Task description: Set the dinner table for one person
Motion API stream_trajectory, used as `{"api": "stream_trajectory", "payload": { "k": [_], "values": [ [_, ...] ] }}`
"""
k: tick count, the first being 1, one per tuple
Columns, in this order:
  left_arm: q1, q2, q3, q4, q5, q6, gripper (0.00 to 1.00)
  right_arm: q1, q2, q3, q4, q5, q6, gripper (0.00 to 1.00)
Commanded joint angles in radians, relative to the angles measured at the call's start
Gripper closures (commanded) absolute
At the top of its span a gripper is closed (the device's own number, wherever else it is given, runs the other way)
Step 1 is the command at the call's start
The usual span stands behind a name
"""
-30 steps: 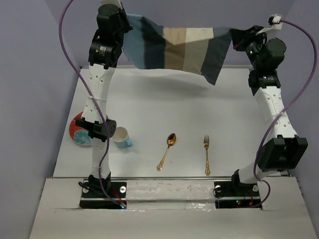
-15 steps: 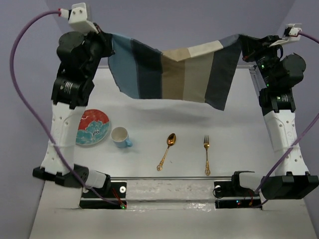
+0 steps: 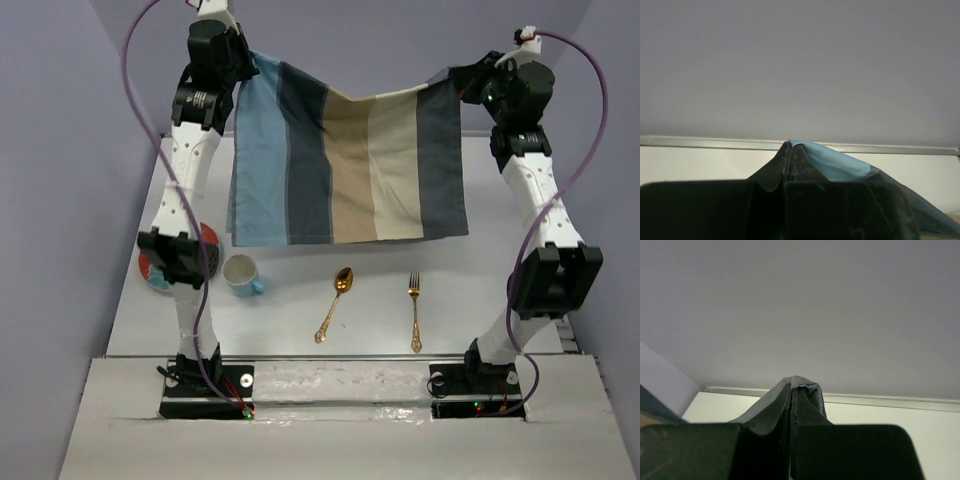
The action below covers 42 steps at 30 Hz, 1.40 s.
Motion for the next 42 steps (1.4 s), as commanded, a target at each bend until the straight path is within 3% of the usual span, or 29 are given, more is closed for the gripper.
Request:
{"api": "stream_trajectory", "payload": {
  "k": [1,4,7,10,12,15,18,21,23,24,25,27,29,32,33,37,42],
  "values": [
    [0.034,0.125,0.384,-0.141,0.035,-0.005,1.0,-0.019,0.095,0.245,-0.055,0.002,0.001,1.0],
    [0.035,0.126,0.412,-0.126,0.047,0.0,1.0,-0.019,0.105,0.344,-0.089,0.005,-0.007,1.0],
    [0.038,0.1,0.411,-0.172,0.046,0.008,1.0,-0.019,0.044,0.323,-0.092,-0.006,-0.011,1.0],
    [0.029,0.123,0.414,-0.276,0.047,-0.015,1.0,-0.019,-0.062,0.136,-0.042,0.001,-0.01,1.0],
    [0.008,0.141,0.396,-0.342,0.04,0.0,1.0,-0.019,-0.127,-0.088,0.007,-0.004,0.001,1.0],
    [-0.052,0.149,0.328,-0.388,-0.058,0.037,1.0,-0.019,-0.21,-0.366,0.083,-0.016,0.018,1.0],
    [-0.081,0.133,0.25,-0.428,-0.156,0.06,1.0,-0.019,-0.227,-0.533,0.138,-0.051,0.039,1.0],
    [-0.081,0.049,0.101,-0.403,-0.227,0.072,0.85,-0.019,-0.21,-0.712,0.195,-0.078,0.069,1.0],
    [-0.081,-0.103,-0.182,-0.303,-0.194,0.063,0.76,-0.019,-0.198,-0.756,0.193,-0.075,0.072,1.0],
    [-0.08,-0.164,-0.327,-0.146,-0.169,0.057,0.63,-0.019,-0.199,-0.777,0.192,-0.072,0.072,1.0],
    [-0.075,-0.222,-0.573,-0.082,-0.146,0.04,0.57,-0.019,-0.201,-0.814,0.19,-0.07,0.066,1.0],
    [-0.049,-0.328,-0.747,-0.005,-0.111,-0.018,0.39,-0.019,-0.207,-0.846,0.172,-0.052,0.055,1.0],
    [-0.037,-0.376,-0.925,0.067,-0.036,-0.049,0.31,-0.019,-0.211,-0.885,0.149,-0.044,0.043,1.0],
    [-0.035,-0.478,-1.141,0.15,0.017,-0.097,0.31,-0.019,-0.225,-0.923,0.101,-0.016,0.046,1.0],
    [-0.035,-0.5,-1.142,0.15,0.023,-0.11,0.31,-0.019,-0.225,-0.931,0.089,-0.009,0.047,1.0],
    [-0.035,-0.61,-1.34,0.24,0.047,-0.153,0.4,-0.019,-0.227,-0.957,-0.012,0.083,0.067,1.0],
    [-0.035,-0.764,-1.413,0.253,0.047,-0.158,0.49,-0.028,-0.291,-0.998,-0.074,0.221,0.081,0.99]
  ]
}}
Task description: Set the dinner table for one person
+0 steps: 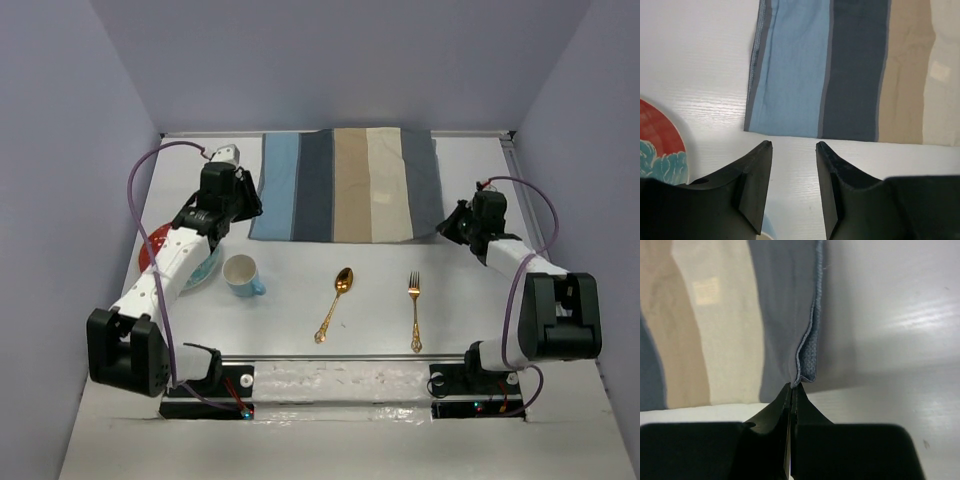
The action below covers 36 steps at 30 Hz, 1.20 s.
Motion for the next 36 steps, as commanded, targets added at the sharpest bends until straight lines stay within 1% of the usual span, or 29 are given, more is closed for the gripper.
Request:
{"api": "stream_trajectory", "payload": {
  "k": [1,2,3,4,5,7,9,10,11,12,13,14,15,16,17,18,19,21,22,23,24,26,27,30,34,36],
  "values": [
    [-0.002,-0.145,-0.037,0.096,0.019,-0.025,0.5,-0.013,-0.092,-0.039,-0.083,0.169,0.015,0.93],
    [-0.002,-0.168,-0.037,0.092,0.019,-0.024,0.5,-0.013,-0.132,-0.042,-0.083,0.195,0.012,0.89],
    [-0.002,-0.212,-0.035,0.083,0.018,-0.019,0.5,-0.013,-0.153,-0.04,-0.12,0.254,0.009,0.69],
    [-0.002,-0.236,-0.034,0.076,0.016,-0.013,0.5,-0.013,-0.176,-0.036,-0.134,0.269,0.003,0.69],
    [-0.003,-0.278,-0.029,0.07,0.013,-0.005,0.5,-0.013,-0.222,-0.019,-0.161,0.275,-0.017,0.51],
    [-0.003,-0.326,-0.031,0.067,0.018,0.011,0.48,-0.013,-0.267,-0.002,-0.171,0.237,-0.048,0.36],
    [-0.005,-0.374,-0.038,0.078,0.108,0.024,0.43,0.032,-0.296,0.024,-0.172,0.177,-0.078,0.35],
    [-0.01,-0.418,-0.053,0.096,0.178,0.034,0.4,0.067,-0.299,0.033,-0.178,0.178,-0.094,0.35],
    [-0.016,-0.443,-0.067,0.108,0.195,0.038,0.38,0.114,-0.29,0.047,-0.18,0.192,-0.104,0.36],
    [-0.022,-0.489,-0.084,0.122,0.203,0.036,0.35,0.221,-0.272,0.082,-0.18,0.198,-0.121,0.37],
    [-0.028,-0.512,-0.112,0.141,0.203,0.031,0.34,0.272,-0.209,0.105,-0.174,0.198,-0.126,0.44],
    [-0.028,-0.547,-0.123,0.148,0.202,0.031,0.33,0.367,-0.166,0.162,-0.171,0.197,-0.124,0.48],
    [-0.028,-0.563,-0.133,0.156,0.197,0.039,0.33,0.416,-0.117,0.195,-0.169,0.183,-0.124,0.52],
    [-0.028,-0.578,-0.146,0.168,0.19,0.048,0.32,0.459,-0.067,0.234,-0.168,0.184,-0.124,0.65],
    [-0.03,-0.592,-0.167,0.174,0.164,0.06,0.32,0.501,0.036,0.272,-0.168,0.196,-0.132,0.75],
    [-0.031,-0.618,-0.178,0.179,0.148,0.086,0.31,0.574,0.09,0.314,-0.169,0.216,-0.138,0.89],
    [-0.03,-0.635,-0.204,0.187,0.128,0.106,0.3,0.604,0.198,0.408,-0.197,0.242,-0.143,1.0],
    [-0.033,-0.644,-0.225,0.19,0.122,0.12,0.28,0.667,0.305,0.513,-0.23,0.287,-0.15,1.0],
    [-0.033,-0.647,-0.25,0.196,0.125,0.122,0.28,0.681,0.354,0.601,-0.246,0.29,-0.153,1.0],
    [-0.031,-0.652,-0.262,0.204,0.131,0.12,0.27,0.691,0.398,0.639,-0.25,0.293,-0.15,1.0],
    [-0.033,-0.664,-0.279,0.216,0.142,0.117,0.27,0.702,0.476,0.676,-0.257,0.292,-0.149,1.0],
    [-0.033,-0.681,-0.311,0.233,0.16,0.11,0.26,0.73,0.547,0.745,-0.281,0.296,-0.149,1.0],
    [-0.033,-0.696,-0.319,0.259,0.162,0.11,0.26,0.739,0.613,0.813,-0.298,0.305,-0.15,1.0],
    [-0.033,-0.716,-0.331,0.273,0.171,0.114,0.26,0.768,0.705,0.904,-0.353,0.332,-0.158,1.0],
    [-0.031,-0.727,-0.33,0.274,0.185,0.117,0.26,0.779,0.751,0.898,-0.355,0.364,-0.132,1.0],
    [-0.031,-0.733,-0.331,0.274,0.191,0.116,0.25,0.826,0.758,0.868,-0.35,0.411,-0.106,1.0]
  ]
}}
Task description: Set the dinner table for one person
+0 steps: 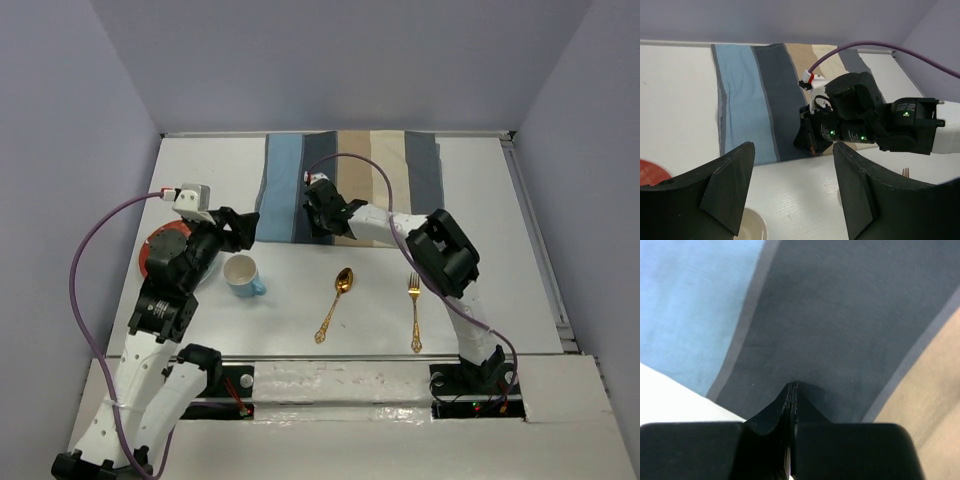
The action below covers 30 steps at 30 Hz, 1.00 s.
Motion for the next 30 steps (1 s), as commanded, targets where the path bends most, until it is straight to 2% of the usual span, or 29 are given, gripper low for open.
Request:
{"api": "stream_trajectory", "payload": {
  "k": [1,4,8,11,19,21,22,23,28,30],
  "values": [
    [-0.004,-0.028,0.005,0.075,0.027,0.018,0.25,0.073,-0.002,-0.047,-0.028,0.14,0.052,1.0],
    [-0.004,-0.035,0.003,0.075,0.024,0.021,0.25,0.146,-0.021,-0.157,0.008,0.194,0.12,1.0],
    [-0.004,-0.043,-0.001,0.072,0.022,0.021,0.25,0.208,-0.076,-0.285,0.074,0.221,0.288,1.0],
    [-0.002,-0.041,-0.003,0.072,0.022,0.018,0.24,0.229,-0.127,-0.336,0.104,0.228,0.344,1.0],
    [-0.002,-0.046,-0.004,0.067,0.015,0.023,0.24,0.229,-0.271,-0.36,0.1,0.325,0.329,1.0],
    [-0.002,-0.043,-0.004,0.066,0.01,0.026,0.23,0.229,-0.317,-0.351,0.057,0.381,0.313,0.9],
    [-0.002,-0.043,-0.004,0.064,0.01,0.024,0.23,0.213,-0.338,-0.359,0.049,0.386,0.306,0.79],
    [-0.002,-0.044,-0.006,0.064,0.012,0.024,0.23,0.194,-0.393,-0.374,0.045,0.386,0.297,0.77],
    [-0.002,-0.046,-0.007,0.063,0.013,0.024,0.23,0.027,-0.579,-0.539,0.054,0.363,0.275,0.77],
    [-0.002,-0.048,-0.006,0.063,0.016,0.023,0.23,-0.077,-0.661,-0.65,0.055,0.334,0.289,0.87]
  ]
}}
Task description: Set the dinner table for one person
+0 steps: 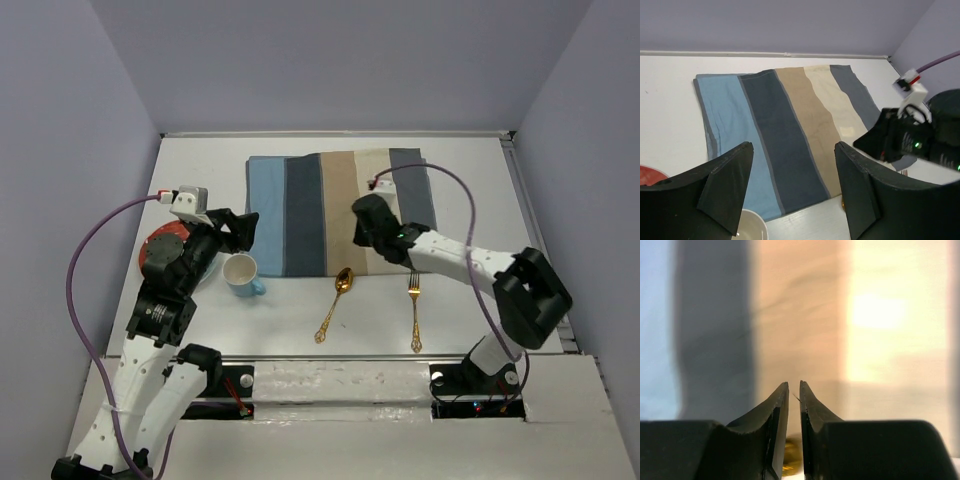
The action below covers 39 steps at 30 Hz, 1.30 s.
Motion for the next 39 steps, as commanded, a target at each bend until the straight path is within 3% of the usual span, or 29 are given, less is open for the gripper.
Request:
{"api": "stream_trajectory", "payload": {
  "k": [1,4,9,18,30,39],
  "values": [
    [-0.002,-0.018,-0.002,0.047,0.009,0.012,0.23,-0.235,-0.17,-0.185,-0.001,0.013,0.009,0.9],
    [-0.002,-0.022,-0.002,0.047,0.01,0.011,0.22,-0.329,-0.265,-0.325,0.016,-0.033,0.037,1.0],
    [-0.004,-0.024,0.0,0.047,0.016,0.012,0.22,-0.464,-0.31,-0.429,0.04,-0.111,0.021,1.0],
    [-0.005,-0.033,0.0,0.047,0.015,0.012,0.21,-0.558,-0.302,-0.522,0.042,-0.142,0.095,1.0],
    [-0.005,-0.038,0.0,0.045,0.003,0.006,0.2,-0.576,-0.331,-0.516,-0.082,-0.19,0.184,1.0],
    [-0.013,-0.044,0.001,0.044,-0.007,0.0,0.19,-0.576,-0.506,-0.462,-0.17,-0.038,0.109,1.0]
  ]
}}
